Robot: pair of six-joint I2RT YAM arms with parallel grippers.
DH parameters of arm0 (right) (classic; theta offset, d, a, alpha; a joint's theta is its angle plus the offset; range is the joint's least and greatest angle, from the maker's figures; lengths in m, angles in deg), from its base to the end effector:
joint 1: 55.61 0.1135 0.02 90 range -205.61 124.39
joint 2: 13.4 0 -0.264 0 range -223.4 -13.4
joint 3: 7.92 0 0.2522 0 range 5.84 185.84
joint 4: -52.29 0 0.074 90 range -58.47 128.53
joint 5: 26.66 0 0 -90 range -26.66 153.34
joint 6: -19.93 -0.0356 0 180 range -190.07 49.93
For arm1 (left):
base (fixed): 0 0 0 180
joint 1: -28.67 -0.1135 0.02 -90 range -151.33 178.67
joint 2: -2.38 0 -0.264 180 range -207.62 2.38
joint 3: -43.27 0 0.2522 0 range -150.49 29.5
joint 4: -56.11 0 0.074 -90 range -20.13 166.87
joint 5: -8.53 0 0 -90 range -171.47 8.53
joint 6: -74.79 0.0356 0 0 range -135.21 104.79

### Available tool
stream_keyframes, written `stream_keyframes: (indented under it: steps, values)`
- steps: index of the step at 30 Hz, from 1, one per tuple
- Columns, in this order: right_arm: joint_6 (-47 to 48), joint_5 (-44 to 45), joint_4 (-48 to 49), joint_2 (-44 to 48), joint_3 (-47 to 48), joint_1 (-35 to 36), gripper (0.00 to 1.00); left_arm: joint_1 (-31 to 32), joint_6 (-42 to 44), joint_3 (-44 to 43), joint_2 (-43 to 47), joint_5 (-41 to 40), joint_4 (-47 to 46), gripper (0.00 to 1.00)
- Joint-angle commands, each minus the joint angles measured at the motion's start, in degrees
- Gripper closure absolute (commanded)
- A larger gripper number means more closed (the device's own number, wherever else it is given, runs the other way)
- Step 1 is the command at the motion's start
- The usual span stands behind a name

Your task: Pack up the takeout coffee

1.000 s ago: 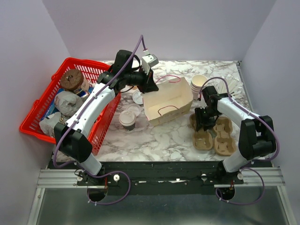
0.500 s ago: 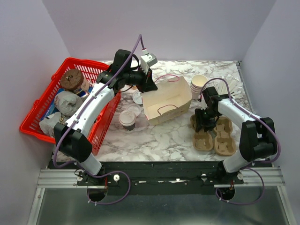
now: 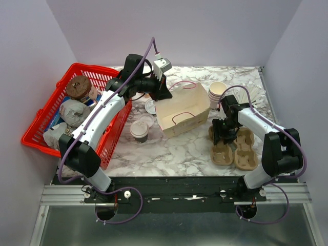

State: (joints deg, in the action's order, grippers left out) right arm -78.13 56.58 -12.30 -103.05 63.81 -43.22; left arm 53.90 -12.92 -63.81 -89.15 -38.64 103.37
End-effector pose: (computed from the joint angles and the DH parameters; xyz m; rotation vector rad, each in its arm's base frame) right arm 0.2654 0.0626 0.1915 -0.1260 3.0241 0.2111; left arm 0.3110 -0.1733 0.3924 0.9345 1.9078 -1.0278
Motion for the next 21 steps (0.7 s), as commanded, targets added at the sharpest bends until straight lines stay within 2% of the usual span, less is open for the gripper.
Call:
stream_keyframes:
  steps: [1,13,21]
  values:
    - [-0.8,1.8,-2.4,0.6,0.2,1.4,0.38,-0.4,-0.8,-0.7,-0.2,1.8,-1.0,1.00]
    - [-2.9,4.4,-4.2,0.8,2.2,3.9,0.44,-0.9,-1.3,-0.7,-0.8,2.4,-1.7,1.00]
    - [-3.6,4.0,-4.7,1.6,1.0,5.2,0.45,-1.0,-1.7,-0.8,-0.8,2.4,-1.9,1.00]
